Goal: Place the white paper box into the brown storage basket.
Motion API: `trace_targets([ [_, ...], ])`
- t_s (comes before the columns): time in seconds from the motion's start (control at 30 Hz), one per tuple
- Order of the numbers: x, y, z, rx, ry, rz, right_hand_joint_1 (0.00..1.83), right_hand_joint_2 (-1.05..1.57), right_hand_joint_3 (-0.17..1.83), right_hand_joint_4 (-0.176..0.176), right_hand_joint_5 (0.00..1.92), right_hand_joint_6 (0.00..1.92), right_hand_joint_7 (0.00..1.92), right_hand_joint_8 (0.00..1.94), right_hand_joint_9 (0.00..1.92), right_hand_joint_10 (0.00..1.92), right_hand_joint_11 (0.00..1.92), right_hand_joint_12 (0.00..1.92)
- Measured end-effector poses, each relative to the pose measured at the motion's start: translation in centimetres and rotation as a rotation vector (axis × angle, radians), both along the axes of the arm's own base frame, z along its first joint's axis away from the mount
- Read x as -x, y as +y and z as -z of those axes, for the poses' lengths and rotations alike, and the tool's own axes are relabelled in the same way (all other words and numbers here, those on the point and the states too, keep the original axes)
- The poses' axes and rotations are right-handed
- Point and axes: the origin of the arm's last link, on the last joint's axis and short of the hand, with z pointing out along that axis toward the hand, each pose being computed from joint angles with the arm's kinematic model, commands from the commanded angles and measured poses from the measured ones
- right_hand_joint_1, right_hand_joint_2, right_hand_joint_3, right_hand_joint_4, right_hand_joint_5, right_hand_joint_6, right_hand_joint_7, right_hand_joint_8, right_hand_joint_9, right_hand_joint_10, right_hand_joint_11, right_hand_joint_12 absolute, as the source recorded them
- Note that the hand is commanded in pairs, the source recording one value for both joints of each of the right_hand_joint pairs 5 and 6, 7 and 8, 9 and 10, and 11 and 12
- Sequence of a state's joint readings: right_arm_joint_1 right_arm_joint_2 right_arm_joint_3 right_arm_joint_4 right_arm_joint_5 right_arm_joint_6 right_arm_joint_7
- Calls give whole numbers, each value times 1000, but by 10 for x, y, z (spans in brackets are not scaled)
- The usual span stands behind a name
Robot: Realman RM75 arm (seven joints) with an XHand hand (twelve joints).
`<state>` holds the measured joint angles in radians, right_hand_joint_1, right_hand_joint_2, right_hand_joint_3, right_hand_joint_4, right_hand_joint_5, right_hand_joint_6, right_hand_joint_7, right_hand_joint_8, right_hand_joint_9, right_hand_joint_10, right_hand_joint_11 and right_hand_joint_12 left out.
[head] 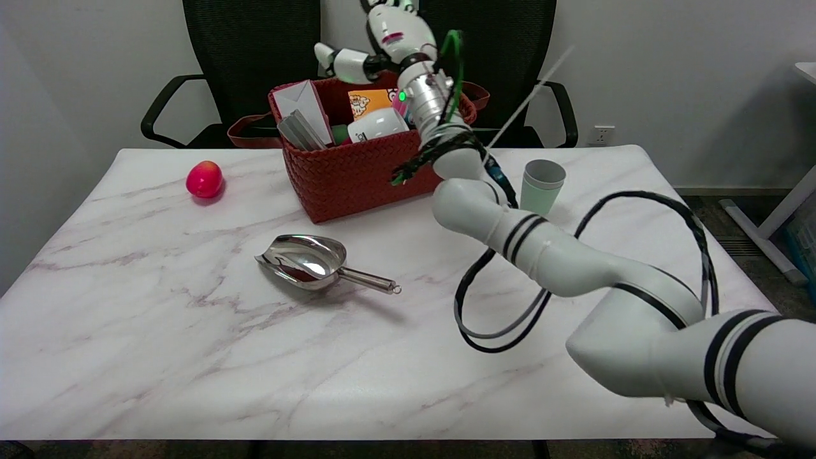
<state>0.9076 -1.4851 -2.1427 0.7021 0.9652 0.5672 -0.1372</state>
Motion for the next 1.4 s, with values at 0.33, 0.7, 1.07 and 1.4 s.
trace_targets([
  [0.33, -3, 62, -41, 105, -152, -187, 678, 771, -39, 0, 0, 0, 0, 0, 31, 31, 87, 87],
  [0.7, 17, 142, -72, 230, -261, -322, 793, 724, -175, 0, 0, 0, 0, 0, 11, 11, 121, 121],
  [1.07, 37, 207, -82, 297, -335, -396, 818, 711, -175, 0, 0, 0, 0, 0, 0, 0, 118, 118],
  [1.4, 52, 242, -85, 304, -384, -429, 817, 725, -175, 0, 0, 0, 0, 0, 2, 2, 113, 113],
])
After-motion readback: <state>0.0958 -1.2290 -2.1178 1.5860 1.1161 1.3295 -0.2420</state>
